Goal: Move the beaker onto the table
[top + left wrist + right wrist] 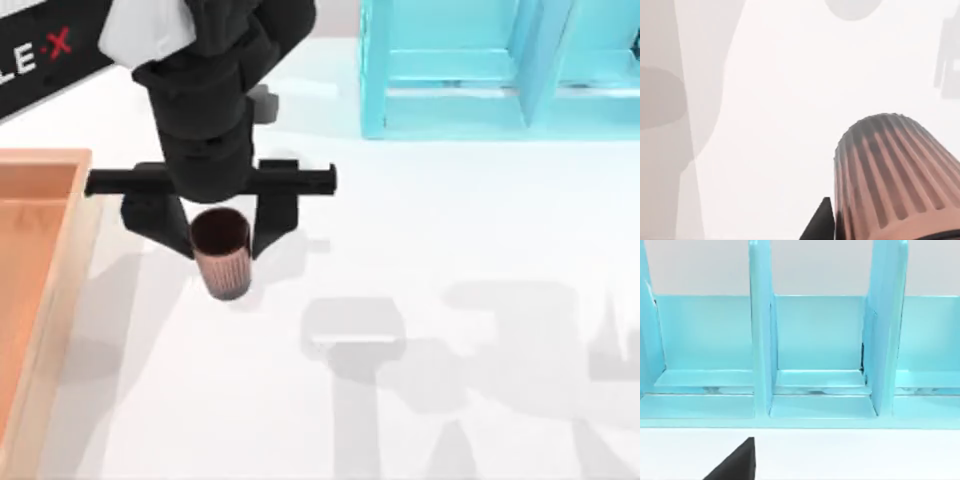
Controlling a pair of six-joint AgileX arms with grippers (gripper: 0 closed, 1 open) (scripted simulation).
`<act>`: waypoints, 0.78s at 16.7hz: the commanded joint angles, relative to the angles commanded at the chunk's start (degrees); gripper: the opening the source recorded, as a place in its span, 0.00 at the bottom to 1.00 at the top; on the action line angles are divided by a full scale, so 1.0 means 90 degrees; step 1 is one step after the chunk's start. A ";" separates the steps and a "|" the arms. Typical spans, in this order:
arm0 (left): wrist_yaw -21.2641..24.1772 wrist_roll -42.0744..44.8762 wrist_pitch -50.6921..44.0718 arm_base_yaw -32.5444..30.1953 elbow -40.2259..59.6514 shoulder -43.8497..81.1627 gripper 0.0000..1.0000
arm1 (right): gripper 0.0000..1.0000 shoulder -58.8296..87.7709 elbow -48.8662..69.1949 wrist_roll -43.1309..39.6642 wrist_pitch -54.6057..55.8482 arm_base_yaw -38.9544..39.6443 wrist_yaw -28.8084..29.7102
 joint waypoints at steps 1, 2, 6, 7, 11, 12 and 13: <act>-0.0004 -0.0093 0.0004 -0.0092 0.0094 0.0089 0.00 | 1.00 0.0000 0.0000 0.0000 0.0000 0.0000 0.0000; -0.0006 -0.0119 0.0005 -0.0118 0.0120 0.0114 0.00 | 1.00 0.0000 0.0000 0.0000 0.0000 0.0000 0.0000; 0.0001 -0.0102 0.0033 -0.0091 0.0076 0.0094 0.00 | 1.00 0.0000 0.0000 0.0000 0.0000 0.0000 0.0000; 0.0000 -0.0100 0.0120 -0.0088 -0.0010 0.0095 0.00 | 1.00 0.0000 0.0000 0.0000 0.0000 0.0000 0.0000; -0.0005 -0.0087 0.1046 -0.0094 -0.0809 0.0175 0.00 | 1.00 0.0000 0.0000 0.0000 0.0000 0.0000 0.0000; -0.0004 -0.0087 0.1286 -0.0094 -0.1031 0.0200 0.00 | 1.00 0.0000 0.0000 0.0000 0.0000 0.0000 0.0000; -0.0004 -0.0088 0.1459 -0.0093 -0.1200 0.0222 0.00 | 1.00 0.0000 0.0000 0.0000 0.0000 0.0000 0.0000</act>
